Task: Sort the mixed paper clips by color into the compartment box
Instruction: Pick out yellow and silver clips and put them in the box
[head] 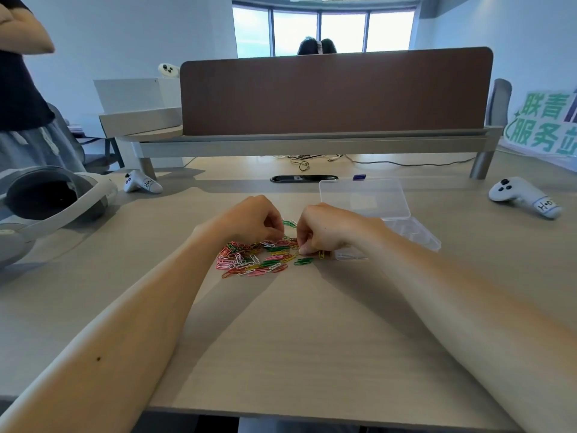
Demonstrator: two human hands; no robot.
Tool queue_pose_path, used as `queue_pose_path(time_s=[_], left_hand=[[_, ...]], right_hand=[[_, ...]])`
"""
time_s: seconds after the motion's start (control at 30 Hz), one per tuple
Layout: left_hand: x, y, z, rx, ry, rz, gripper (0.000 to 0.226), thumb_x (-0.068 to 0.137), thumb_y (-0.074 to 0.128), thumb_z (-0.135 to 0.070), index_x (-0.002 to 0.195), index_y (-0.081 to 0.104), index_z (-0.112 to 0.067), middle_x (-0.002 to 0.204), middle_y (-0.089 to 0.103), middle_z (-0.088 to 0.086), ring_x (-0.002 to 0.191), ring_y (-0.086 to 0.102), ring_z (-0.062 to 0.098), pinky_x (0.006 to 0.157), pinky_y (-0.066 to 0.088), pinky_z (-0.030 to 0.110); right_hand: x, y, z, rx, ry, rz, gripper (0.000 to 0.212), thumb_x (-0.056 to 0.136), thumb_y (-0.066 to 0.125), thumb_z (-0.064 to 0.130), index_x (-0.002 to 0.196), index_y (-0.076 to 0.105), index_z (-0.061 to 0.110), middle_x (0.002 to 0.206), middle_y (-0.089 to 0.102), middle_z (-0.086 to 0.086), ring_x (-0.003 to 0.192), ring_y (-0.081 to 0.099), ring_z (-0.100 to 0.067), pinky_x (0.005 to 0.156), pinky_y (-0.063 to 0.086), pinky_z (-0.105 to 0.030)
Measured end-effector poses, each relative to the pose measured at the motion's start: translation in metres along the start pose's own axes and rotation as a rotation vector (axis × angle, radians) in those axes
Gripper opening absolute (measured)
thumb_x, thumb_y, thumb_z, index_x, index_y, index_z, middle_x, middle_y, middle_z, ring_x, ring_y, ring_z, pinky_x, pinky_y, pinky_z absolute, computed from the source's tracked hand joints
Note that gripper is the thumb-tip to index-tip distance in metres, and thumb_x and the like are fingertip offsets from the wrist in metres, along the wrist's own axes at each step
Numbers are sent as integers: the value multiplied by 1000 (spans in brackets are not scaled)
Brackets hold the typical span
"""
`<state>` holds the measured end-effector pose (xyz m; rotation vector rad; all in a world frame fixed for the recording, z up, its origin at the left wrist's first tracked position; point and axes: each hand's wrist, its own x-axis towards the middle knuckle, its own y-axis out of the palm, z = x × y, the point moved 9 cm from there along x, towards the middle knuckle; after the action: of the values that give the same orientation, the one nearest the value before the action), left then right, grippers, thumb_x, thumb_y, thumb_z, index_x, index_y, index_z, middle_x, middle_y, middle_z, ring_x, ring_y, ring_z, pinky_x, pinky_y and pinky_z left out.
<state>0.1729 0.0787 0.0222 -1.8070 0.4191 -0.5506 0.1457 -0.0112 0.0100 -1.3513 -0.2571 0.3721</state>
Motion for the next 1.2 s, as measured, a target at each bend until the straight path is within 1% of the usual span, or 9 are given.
queue_pose_path(time_s=[0.1, 0.27, 0.37, 0.43, 0.57, 0.73, 0.93, 1.1, 1.2], left_hand=[[0, 0, 0, -38, 11, -7, 12, 84, 71, -18, 95, 75, -18, 83, 70, -8, 73, 61, -1, 74, 51, 19], [-1, -1, -2, -74, 20, 10, 16, 84, 71, -15, 99, 75, -20, 88, 71, -7, 76, 61, 0, 74, 49, 17], [-1, 0, -1, -84, 11, 13, 17, 85, 69, -13, 100, 75, -20, 88, 70, -7, 77, 61, 1, 75, 50, 18], [-1, -1, 1, -91, 1, -6, 17, 86, 68, -12, 99, 75, -19, 89, 70, -6, 80, 61, 2, 76, 49, 19], [-3, -6, 6, -109, -22, -43, 15, 86, 67, -11, 97, 75, -19, 93, 70, -4, 82, 60, 4, 73, 45, 16], [-3, -6, 9, -115, -38, -45, 16, 86, 67, -10, 98, 75, -17, 94, 71, -2, 82, 61, 7, 68, 43, 13], [-3, -4, 9, -128, -44, -42, 17, 86, 67, -10, 98, 76, -17, 96, 71, 0, 86, 62, 10, 75, 47, 19], [-3, -4, 4, -160, -25, -39, 17, 87, 66, -10, 100, 75, -18, 92, 71, -2, 83, 62, 8, 68, 45, 12], [-3, -5, 4, -169, -32, -47, 17, 87, 67, -11, 101, 74, -16, 91, 71, -1, 82, 63, 12, 71, 50, 16]], right_hand=[[-2, 0, 0, 10, -5, -6, 3, 87, 70, 22, 85, 68, 20, 79, 58, 8, 76, 54, -10, 57, 39, -21], [-3, -13, -4, 78, -4, -127, 5, 87, 69, 17, 85, 68, 21, 80, 58, 9, 80, 57, -12, 58, 40, -19], [-3, -18, -3, 105, -19, -175, 9, 87, 70, 14, 95, 72, 17, 84, 58, 8, 84, 57, -13, 66, 43, -21], [-3, -17, -2, 106, -26, -172, 16, 86, 71, 14, 102, 73, 15, 89, 61, 5, 85, 58, -13, 71, 44, -23], [-1, -10, 2, 73, -40, -140, 14, 85, 71, 12, 98, 76, 15, 93, 68, 1, 85, 62, -14, 71, 47, -23], [1, -6, 1, 25, -17, -127, 12, 84, 71, 12, 94, 75, 17, 96, 69, -1, 87, 62, -17, 78, 55, -32], [0, -4, 0, 47, -2, -146, 14, 89, 63, 10, 99, 72, 14, 92, 61, 1, 88, 59, -18, 73, 50, -28], [-1, -12, -6, 113, -2, -205, 13, 90, 63, 9, 96, 72, 15, 89, 61, 2, 87, 58, -17, 72, 45, -26], [-2, -12, -6, 101, -17, -201, 12, 87, 66, 9, 95, 74, 15, 86, 62, 3, 83, 59, -14, 70, 45, -24]])
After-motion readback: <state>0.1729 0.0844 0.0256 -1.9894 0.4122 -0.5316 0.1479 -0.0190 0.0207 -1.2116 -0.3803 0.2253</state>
